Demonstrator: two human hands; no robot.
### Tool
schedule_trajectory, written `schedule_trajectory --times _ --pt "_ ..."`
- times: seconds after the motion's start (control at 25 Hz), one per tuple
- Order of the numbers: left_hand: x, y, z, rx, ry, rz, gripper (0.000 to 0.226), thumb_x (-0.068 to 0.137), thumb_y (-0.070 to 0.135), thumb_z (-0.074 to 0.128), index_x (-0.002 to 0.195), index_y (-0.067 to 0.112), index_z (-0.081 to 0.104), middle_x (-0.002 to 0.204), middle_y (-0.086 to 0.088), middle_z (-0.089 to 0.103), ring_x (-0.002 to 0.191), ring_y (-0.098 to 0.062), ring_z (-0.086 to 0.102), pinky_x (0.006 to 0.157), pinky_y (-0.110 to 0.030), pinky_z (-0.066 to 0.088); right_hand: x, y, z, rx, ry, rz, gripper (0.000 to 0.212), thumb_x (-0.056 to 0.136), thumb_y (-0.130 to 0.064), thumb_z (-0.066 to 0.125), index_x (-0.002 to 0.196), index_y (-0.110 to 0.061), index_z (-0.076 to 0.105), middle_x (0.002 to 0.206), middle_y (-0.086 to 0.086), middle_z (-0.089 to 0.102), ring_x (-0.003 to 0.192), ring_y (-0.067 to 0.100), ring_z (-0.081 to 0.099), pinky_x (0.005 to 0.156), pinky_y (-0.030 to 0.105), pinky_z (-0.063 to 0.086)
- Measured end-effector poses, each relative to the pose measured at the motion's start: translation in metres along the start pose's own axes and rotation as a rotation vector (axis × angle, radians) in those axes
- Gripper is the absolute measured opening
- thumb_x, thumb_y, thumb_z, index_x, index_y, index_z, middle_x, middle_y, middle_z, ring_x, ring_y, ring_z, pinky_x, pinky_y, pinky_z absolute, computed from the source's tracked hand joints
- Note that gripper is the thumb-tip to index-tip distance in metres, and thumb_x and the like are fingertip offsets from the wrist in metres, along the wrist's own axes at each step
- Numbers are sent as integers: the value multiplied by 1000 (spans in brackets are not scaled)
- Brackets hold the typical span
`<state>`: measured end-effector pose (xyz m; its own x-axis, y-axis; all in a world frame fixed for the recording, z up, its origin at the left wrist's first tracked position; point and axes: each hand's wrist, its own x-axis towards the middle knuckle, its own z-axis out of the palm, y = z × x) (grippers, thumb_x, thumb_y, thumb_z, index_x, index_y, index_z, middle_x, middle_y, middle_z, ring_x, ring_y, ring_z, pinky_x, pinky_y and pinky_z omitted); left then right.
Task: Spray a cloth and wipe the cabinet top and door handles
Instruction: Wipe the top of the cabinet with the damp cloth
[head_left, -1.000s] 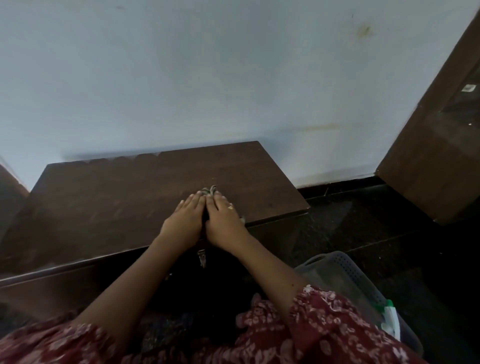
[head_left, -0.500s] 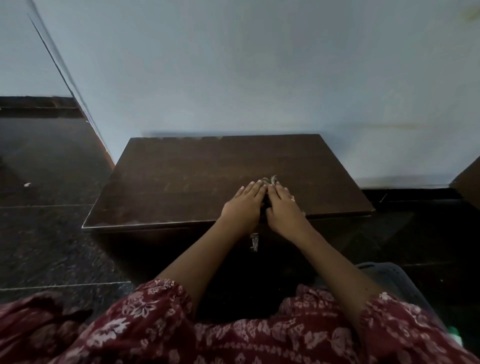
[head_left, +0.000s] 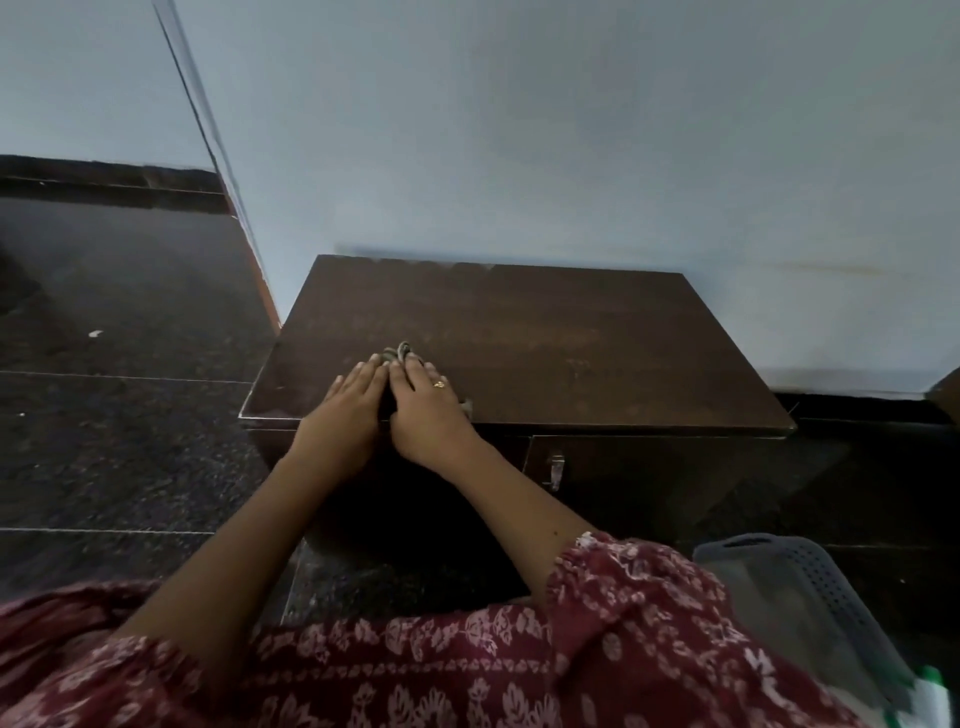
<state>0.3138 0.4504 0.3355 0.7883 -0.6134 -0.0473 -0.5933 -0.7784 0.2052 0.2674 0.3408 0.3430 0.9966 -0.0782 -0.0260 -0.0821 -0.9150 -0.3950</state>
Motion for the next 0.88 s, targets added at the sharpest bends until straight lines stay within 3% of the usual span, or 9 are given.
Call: schedule_trajectory --times 0.08,0.2,0.36,0.48,0.88 --pt "-7 4 0 -1 1 -25 64 95 11 36 149 4 3 160 -11 -2 148 -24 2 119 -33 4 -1 9 -7 -14 -40 -67 62 89 -9 41 146 -6 18 156 18 12 143 33 14 118 43 14" --pt "-4 27 1 -10 10 -2 60 97 12 31 149 4 4 160 -12 1 148 -25 3 119 -33 4 -6 25 -15 -19 -41 -7 59 90 -9 40 146 -12 20 157 13 15 143 31 17 116 47 21" --pt "1 35 -3 -7 23 0 58 98 15 28 150 5 5 160 -11 4 148 -22 3 120 -32 4 -9 14 -8 -38 67 54 57 92 -13 40 145 -9 20 155 15 20 141 32 21 115 39 17" --pt "-5 19 -6 35 20 -27 57 98 14 27 150 5 4 160 -11 3 149 -21 3 121 -32 4 -2 0 -5 3 55 33 58 90 -11 42 145 -9 22 156 13 18 142 28 19 115 36 14" --pt "-45 -62 -21 60 51 -364 59 97 6 28 148 -2 1 159 -18 4 148 -28 6 121 -38 7 41 -91 26 33 -57 -236 50 92 -11 41 141 -10 33 153 14 26 138 31 28 112 33 17"
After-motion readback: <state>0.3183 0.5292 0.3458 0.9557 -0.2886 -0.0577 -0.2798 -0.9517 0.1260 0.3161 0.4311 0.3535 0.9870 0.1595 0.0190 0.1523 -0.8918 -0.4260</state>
